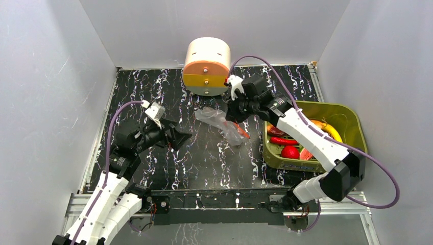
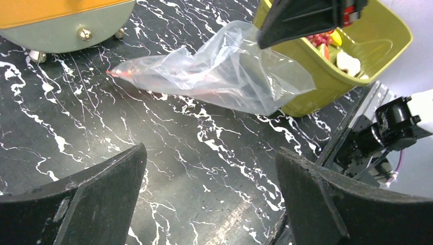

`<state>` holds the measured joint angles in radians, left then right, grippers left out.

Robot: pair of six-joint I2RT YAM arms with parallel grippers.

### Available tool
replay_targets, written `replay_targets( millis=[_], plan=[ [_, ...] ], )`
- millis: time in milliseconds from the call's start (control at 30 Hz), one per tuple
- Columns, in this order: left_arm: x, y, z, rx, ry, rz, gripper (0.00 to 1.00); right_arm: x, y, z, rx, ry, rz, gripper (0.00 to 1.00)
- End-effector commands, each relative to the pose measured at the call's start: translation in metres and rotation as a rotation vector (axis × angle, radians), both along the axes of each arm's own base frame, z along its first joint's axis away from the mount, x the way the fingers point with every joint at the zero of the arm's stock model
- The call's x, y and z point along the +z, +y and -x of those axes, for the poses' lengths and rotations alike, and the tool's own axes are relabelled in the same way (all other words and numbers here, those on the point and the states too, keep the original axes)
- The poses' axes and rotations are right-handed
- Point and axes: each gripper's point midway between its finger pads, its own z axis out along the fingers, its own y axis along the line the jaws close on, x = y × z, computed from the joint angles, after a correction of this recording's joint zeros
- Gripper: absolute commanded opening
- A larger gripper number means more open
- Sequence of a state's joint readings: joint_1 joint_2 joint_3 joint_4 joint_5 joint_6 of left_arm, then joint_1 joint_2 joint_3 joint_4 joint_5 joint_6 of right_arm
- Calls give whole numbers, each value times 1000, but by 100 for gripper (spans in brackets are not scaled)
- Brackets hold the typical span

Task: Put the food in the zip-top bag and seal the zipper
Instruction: Pick up the zipper food storage bag at the center of the board.

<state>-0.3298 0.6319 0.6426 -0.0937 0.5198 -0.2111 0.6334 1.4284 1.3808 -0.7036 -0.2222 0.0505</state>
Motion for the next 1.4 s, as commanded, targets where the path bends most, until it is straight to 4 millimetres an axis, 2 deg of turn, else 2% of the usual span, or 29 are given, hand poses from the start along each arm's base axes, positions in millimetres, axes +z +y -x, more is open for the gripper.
replay_targets(
  millis=[0, 233, 333, 500, 600, 800, 1033, 1167, 1233, 1367],
  plan=[
    [27, -6, -4, -77, -121, -39, 95, 45, 26, 39, 178, 21, -234, 0],
    [30, -12, 0, -169, -187, -93, 94, 76, 38, 88, 351, 53, -450, 0],
    [34, -13, -2, -169, -202, -82, 94, 86, 39, 100, 400, 54, -501, 0],
    [40, -26, 15, -299, -216, -53, 95, 100, 38, 124, 492, 67, -576, 0],
    [31, -25, 9, -284, -224, -73, 95, 99, 35, 134, 529, 73, -601, 0],
    [19, -22, -2, -269, -214, -123, 93, 90, 34, 141, 569, 95, -593, 0],
    [28, -34, 22, -411, -295, -69, 88, 80, 32, 149, 624, 117, -577, 0],
    [28, -36, 26, -415, -322, -26, 88, 78, 34, 148, 628, 131, -579, 0],
    [25, -37, 28, -424, -332, -18, 79, 77, 34, 149, 636, 135, -581, 0],
    [20, -39, 32, -439, -326, 8, 45, 70, 33, 144, 607, 124, -551, 0]
  ],
)
